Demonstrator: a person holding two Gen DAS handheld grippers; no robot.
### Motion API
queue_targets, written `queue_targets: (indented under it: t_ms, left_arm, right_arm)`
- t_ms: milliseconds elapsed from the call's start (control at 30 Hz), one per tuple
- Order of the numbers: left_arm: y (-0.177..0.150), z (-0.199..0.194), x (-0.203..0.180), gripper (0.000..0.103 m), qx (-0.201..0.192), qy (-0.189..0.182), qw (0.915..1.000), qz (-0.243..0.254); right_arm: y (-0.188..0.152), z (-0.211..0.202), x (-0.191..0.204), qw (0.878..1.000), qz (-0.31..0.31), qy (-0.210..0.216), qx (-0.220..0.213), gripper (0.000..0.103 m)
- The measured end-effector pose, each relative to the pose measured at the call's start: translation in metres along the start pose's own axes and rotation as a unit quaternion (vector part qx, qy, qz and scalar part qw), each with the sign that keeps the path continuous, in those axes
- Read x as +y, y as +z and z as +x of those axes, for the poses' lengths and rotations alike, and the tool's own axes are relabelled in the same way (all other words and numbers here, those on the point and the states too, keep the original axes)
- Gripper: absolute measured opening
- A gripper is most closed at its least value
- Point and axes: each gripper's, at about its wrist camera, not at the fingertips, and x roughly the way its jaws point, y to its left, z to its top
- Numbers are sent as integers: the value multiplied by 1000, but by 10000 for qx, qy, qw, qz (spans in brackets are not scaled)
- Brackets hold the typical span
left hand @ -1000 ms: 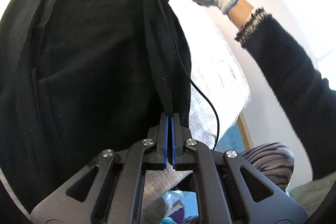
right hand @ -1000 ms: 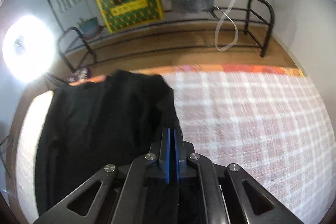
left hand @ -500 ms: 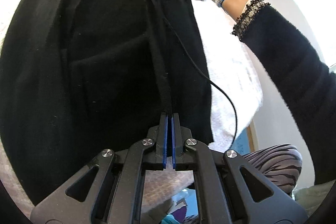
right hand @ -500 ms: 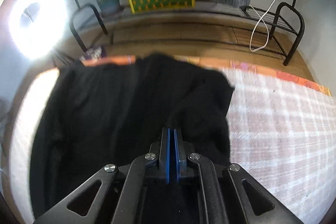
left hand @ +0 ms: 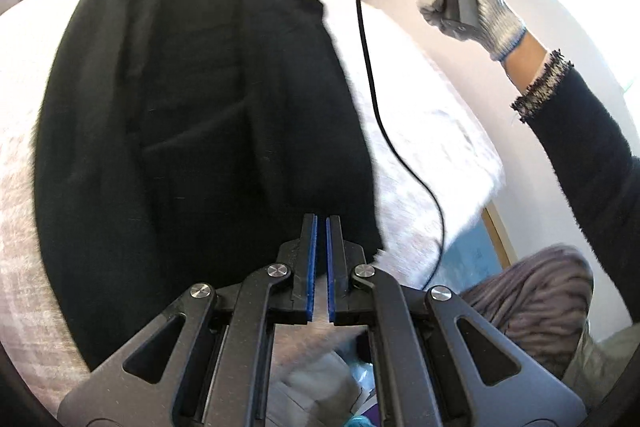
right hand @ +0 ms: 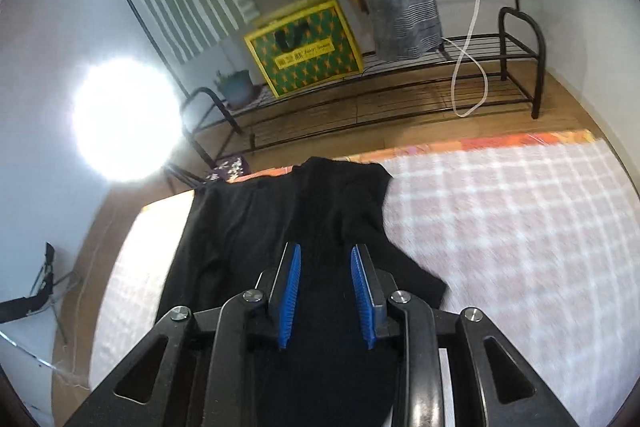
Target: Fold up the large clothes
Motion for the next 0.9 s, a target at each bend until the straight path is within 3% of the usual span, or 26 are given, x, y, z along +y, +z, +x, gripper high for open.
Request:
queue_targets:
  t_ms: [100,200,233,267,333,467,567,767,833,900]
  left_arm:
    - [-1,12,-23,1,121,87,9990,431]
    - [-4,21,-39,9,267,156,9968,743]
    - [-4,25,-42,18,343,128,9964,769]
    - [-6,34,-45,34,406,123,9960,787]
    - [-5,40,-49,45,450,200,9955,813]
    - [-3,56,-56,45,518,326,9922,1086]
    - [-11,70,-67,45,659,530,9847,1522]
    - [-14,88,-74,45,753,754,9764,1880]
    - [-12,91,-74,45,747,800,9747,1950]
    - [-11,93,-74,32,699,890,9718,2071]
  right_arm:
    - [-28,-46,-17,9996,228,167,-81,33]
    - [-52,-83,-36,9988,411,214,-183,35]
    - [-58,-94,-42,9987,433,182,-203,35]
    - [-65,-104,-48,9986,452,139,-225,36]
    - [-77,-121,-60,9983,508,62,-268,38]
    - [-98,-136,-91,9960,850,37,-278,38]
    - [-107,-134,-110,9925,1179,132,-282,38]
    - [-118,-100,-135,9865,1574,445,-121,39]
    - [-118,-89,-138,9861,1572,535,-28,45]
    - [-116,-79,-139,9867,1530,550,-4,53]
